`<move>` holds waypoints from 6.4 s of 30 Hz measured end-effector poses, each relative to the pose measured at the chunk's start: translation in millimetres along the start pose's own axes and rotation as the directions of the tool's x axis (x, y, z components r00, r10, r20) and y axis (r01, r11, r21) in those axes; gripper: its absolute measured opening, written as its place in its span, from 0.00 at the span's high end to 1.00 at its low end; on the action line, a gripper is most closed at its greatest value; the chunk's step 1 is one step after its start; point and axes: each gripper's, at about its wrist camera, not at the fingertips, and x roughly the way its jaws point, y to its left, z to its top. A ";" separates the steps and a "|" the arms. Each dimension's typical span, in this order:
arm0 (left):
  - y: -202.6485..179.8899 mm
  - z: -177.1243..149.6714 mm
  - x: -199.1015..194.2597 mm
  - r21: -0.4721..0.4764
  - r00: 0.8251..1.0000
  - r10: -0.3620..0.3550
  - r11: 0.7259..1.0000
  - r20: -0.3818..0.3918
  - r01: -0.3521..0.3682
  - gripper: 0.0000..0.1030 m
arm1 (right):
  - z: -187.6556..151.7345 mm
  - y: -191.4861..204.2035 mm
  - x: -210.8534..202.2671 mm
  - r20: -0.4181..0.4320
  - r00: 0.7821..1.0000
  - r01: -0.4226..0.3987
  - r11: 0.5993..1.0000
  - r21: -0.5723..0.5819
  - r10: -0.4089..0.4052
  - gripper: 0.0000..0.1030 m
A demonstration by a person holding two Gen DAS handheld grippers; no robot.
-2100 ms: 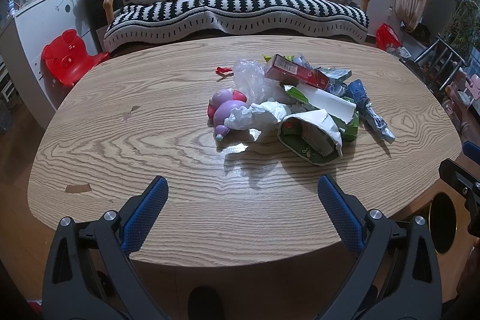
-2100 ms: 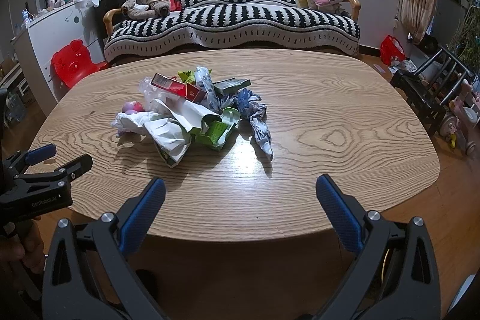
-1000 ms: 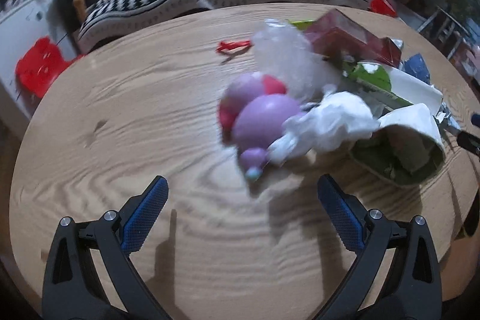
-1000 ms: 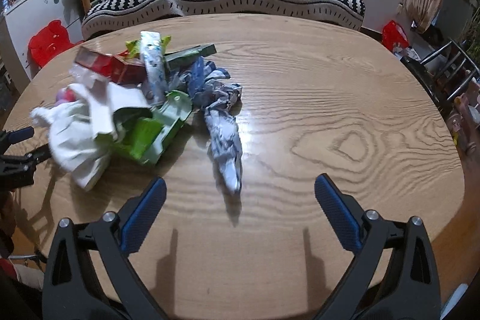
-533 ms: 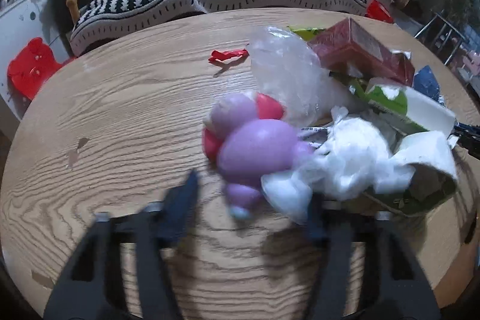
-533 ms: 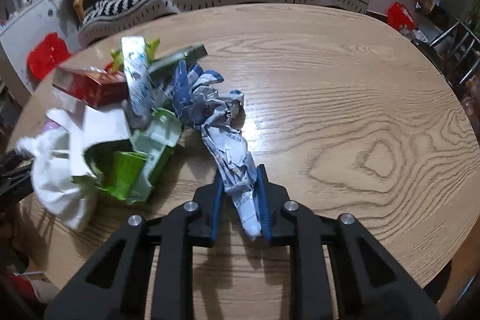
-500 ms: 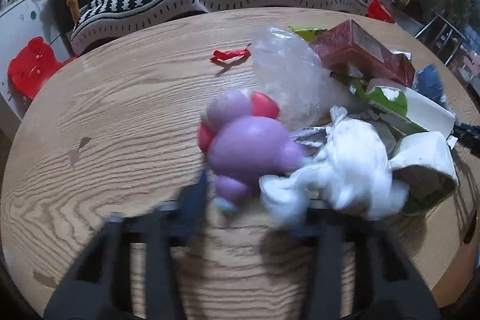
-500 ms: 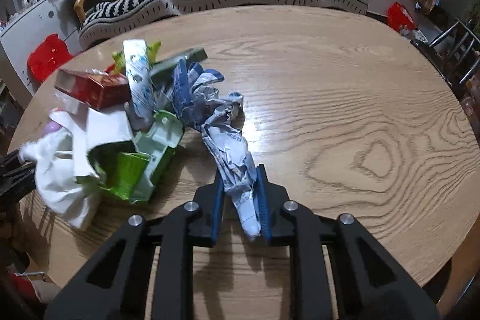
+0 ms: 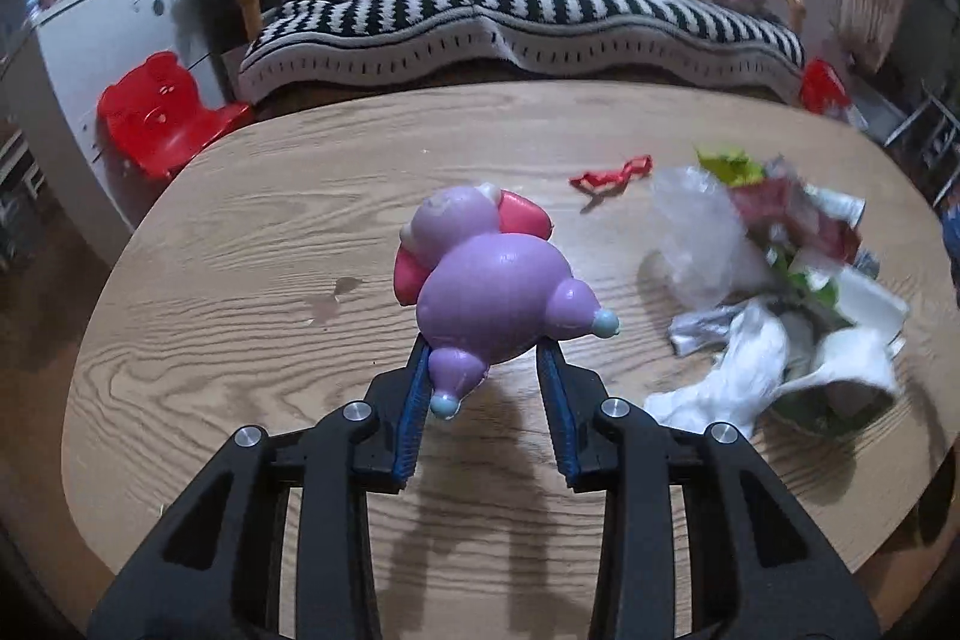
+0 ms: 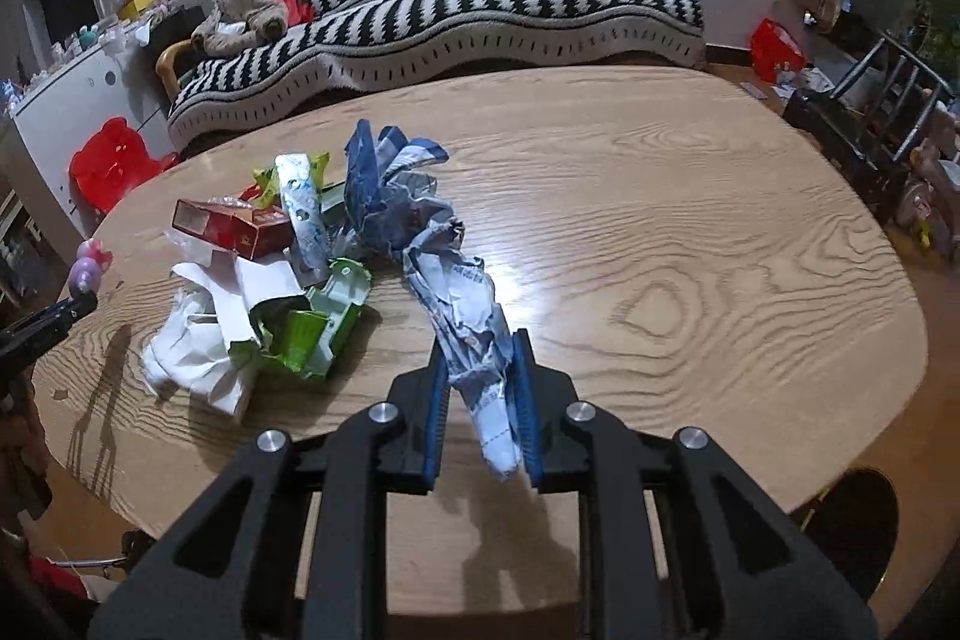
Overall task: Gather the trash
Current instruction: 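Carry both items over the black bin and open both tools to drop them, then move both tools back over the trash pile on the table, then grasp the white tissue with the left tool while the right tool grasps the green-white paper, then carry tissue and paper to the black bin and open both tools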
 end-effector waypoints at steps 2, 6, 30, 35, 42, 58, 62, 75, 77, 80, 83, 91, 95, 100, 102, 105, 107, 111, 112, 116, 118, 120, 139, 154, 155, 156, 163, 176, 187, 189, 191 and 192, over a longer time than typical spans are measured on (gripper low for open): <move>-8.6 1.6 -10.4 0.007 1.000 -0.022 1.000 0.014 0.022 0.67 | -3.0 -11.7 -14.1 0.016 1.000 0.012 1.000 0.014 -0.012 0.80; -51.8 4.6 -36.8 0.035 0.992 -0.114 0.993 0.053 0.112 0.67 | -11.5 -44.5 -45.1 0.050 0.997 0.049 0.997 0.058 -0.052 0.80; -553.9 -176.6 -83.8 0.483 0.680 -0.655 0.502 -0.329 0.718 0.67 | -219.5 -401.5 -132.4 -0.260 0.911 0.412 0.713 0.567 -0.320 0.80; -627.3 -225.7 -35.3 0.442 0.639 -0.612 0.465 -0.466 0.767 0.67 | -258.4 -440.6 -85.5 -0.373 0.905 0.411 0.654 0.635 -0.206 0.80; -690.1 -270.5 21.9 0.405 0.614 -0.546 0.464 -0.570 0.788 0.67 | -291.5 -465.7 -41.8 -0.463 0.880 0.434 0.586 0.684 -0.111 0.80; -689.4 -261.5 26.3 0.388 0.615 -0.557 0.479 -0.559 0.787 0.25 | -276.8 -479.6 -65.1 -0.372 0.918 0.381 0.554 0.740 -0.135 0.28; -673.6 -246.7 10.8 0.397 0.621 -0.575 0.478 -0.533 0.784 0.21 | -254.6 -465.4 -84.9 -0.322 0.926 0.376 0.574 0.727 -0.198 0.28; -469.5 -118.0 -108.6 0.527 0.761 -0.636 0.605 -0.131 0.597 0.08 | -122.4 -306.5 -162.0 0.031 0.965 0.195 0.786 0.587 -0.262 0.17; -430.2 -101.8 -114.0 0.526 0.790 -0.608 0.650 -0.072 0.548 0.08 | -102.2 -270.4 -158.0 0.064 0.974 0.150 0.825 0.545 -0.219 0.17; -346.6 -75.9 -115.2 0.489 0.846 -0.534 0.741 0.012 0.461 0.08 | -69.1 -195.5 -138.9 0.094 0.987 0.075 0.899 0.432 -0.128 0.17; -280.0 -63.1 -109.8 0.444 0.883 -0.465 0.806 0.064 0.392 0.08 | -45.6 -134.3 -115.2 0.096 0.993 0.027 0.941 0.338 -0.063 0.17; -125.1 -40.4 -88.7 0.300 0.948 -0.290 0.923 0.135 0.239 0.07 | -0.3 12.4 -47.5 0.059 0.990 -0.137 0.974 0.178 0.128 0.17; -87.9 -42.6 -66.9 0.291 0.968 -0.224 0.939 0.117 0.182 0.07 | 9.5 63.2 -14.8 0.019 0.982 -0.188 0.974 0.123 0.187 0.17; -79.0 -43.1 -26.7 0.310 0.978 -0.203 0.934 0.052 0.177 0.07 | 17.6 80.0 16.9 -0.030 0.975 -0.217 0.969 0.122 0.222 0.17; -82.7 -43.5 -12.9 0.320 0.978 -0.206 0.929 0.025 0.187 0.07 | 18.4 80.2 28.4 -0.049 0.973 -0.218 0.968 0.126 0.225 0.17; -87.6 -45.5 4.6 0.325 0.975 -0.223 0.921 -0.008 0.214 0.07 | 19.9 80.6 45.4 -0.076 0.973 -0.209 0.970 0.123 0.219 0.17; -89.4 -43.3 16.3 0.312 0.972 -0.234 0.922 -0.025 0.230 0.07 | 20.9 80.3 53.3 -0.083 0.974 -0.201 0.972 0.118 0.211 0.17; -92.2 -37.3 33.3 0.289 0.964 -0.261 0.920 -0.047 0.263 0.07 | 23.7 88.0 70.5 -0.104 0.975 -0.190 0.979 0.078 0.197 0.17; -93.5 -36.3 35.8 0.290 0.962 -0.267 0.918 -0.051 0.270 0.07 | 24.5 90.4 74.4 -0.111 0.974 -0.189 0.980 0.067 0.196 0.17; -98.2 -37.7 41.7 0.299 0.959 -0.278 0.911 -0.059 0.283 0.07 | 24.5 92.1 86.9 -0.126 0.975 -0.180 0.982 0.054 0.185 0.17; -99.2 -38.0 43.1 0.297 0.958 -0.279 0.912 -0.061 0.284 0.07 | 25.4 91.4 90.5 -0.129 0.975 -0.177 0.983 0.055 0.183 0.17; -99.4 -38.2 44.3 0.294 0.957 -0.283 0.911 -0.062 0.288 0.07 | 25.6 90.6 93.7 -0.131 0.975 -0.174 0.983 0.056 0.180 0.17; -97.2 -29.2 48.3 0.285 0.962 -0.248 0.920 -0.112 0.270 0.82 | 28.9 102.3 80.5 -0.102 0.971 -0.215 0.976 0.031 0.217 0.62; -71.6 -10.0 3.1 0.168 0.969 -0.249 0.954 -0.009 0.247 0.89 | 45.0 92.8 8.5 0.058 0.951 -0.306 0.950 0.062 0.303 0.76; -71.4 -8.9 2.4 0.169 0.969 -0.248 0.955 -0.008 0.246 0.89 | 44.8 91.4 5.0 0.063 0.951 -0.307 0.950 0.063 0.303 0.76; -72.7 -8.9 0.2 0.168 0.969 -0.247 0.955 -0.005 0.244 0.89 | 44.3 89.7 2.5 0.067 0.951 -0.307 0.949 0.065 0.303 0.76; -85.5 -6.0 -16.0 0.174 0.967 -0.253 0.954 0.024 0.246 0.89 | 40.3 66.7 -20.5 0.093 0.962 -0.264 0.962 0.069 0.257 0.76; -174.4 -7.6 -55.2 0.235 0.916 -0.398 0.896 0.053 0.376 0.89 | 11.2 -68.9 -98.7 0.181 0.983 -0.072 0.981 0.181 0.039 0.76; -355.8 -57.8 -86.6 0.422 0.814 -0.578 0.723 -0.064 0.547 0.89 | -71.9 -245.8 -169.6 0.156 0.962 0.143 0.900 0.412 -0.224 0.76; -390.8 -74.2 -92.7 0.448 0.791 -0.605 0.683 -0.096 0.577 0.89 | -92.1 -276.4 -180.9 0.135 0.956 0.175 0.873 0.456 -0.262 0.76; -429.9 -93.4 -96.1 0.471 0.766 -0.628 0.638 -0.140 0.609 0.89 | -110.1 -300.0 -189.7 0.114 0.949 0.203 0.849 0.487 -0.292 0.76; -444.6 -101.6 -96.5 0.478 0.757 -0.634 0.622 -0.159 0.621 0.89 | -122.8 -316.4 -193.4 0.093 0.946 0.223 0.833 0.507 -0.310 0.76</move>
